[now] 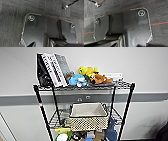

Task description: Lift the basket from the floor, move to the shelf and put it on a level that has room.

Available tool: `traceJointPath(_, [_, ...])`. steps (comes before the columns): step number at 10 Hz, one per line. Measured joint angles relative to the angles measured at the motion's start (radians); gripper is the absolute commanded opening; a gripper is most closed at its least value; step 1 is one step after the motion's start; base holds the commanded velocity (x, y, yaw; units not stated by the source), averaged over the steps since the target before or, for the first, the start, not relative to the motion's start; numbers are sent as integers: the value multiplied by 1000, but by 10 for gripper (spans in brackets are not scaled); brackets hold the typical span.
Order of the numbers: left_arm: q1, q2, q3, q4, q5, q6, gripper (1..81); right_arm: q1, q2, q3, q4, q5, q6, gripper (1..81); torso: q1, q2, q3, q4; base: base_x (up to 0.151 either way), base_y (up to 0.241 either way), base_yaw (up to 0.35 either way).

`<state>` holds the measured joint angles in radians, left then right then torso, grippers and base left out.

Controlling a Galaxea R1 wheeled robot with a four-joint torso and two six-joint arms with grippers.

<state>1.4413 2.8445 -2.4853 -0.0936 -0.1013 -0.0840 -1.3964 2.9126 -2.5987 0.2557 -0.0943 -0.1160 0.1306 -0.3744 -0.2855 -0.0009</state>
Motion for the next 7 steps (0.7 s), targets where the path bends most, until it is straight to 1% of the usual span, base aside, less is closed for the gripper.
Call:
traceJointPath(2, [11,15,-34,0,0,0,811,-14,62,-71,-19,-1,0,811,0,0,0,0,0,0,0])
traceJointPath(4, [11,49,-93,1,-1,0,811,-20,102,-139,-33,1,0,811,0,-1,0,0,0,0,0])
traceJointPath(7, [11,116,-192,1,0,0,811,-31,124,-148,-43,8,0,811,0,-1,0,0,0,0,0])
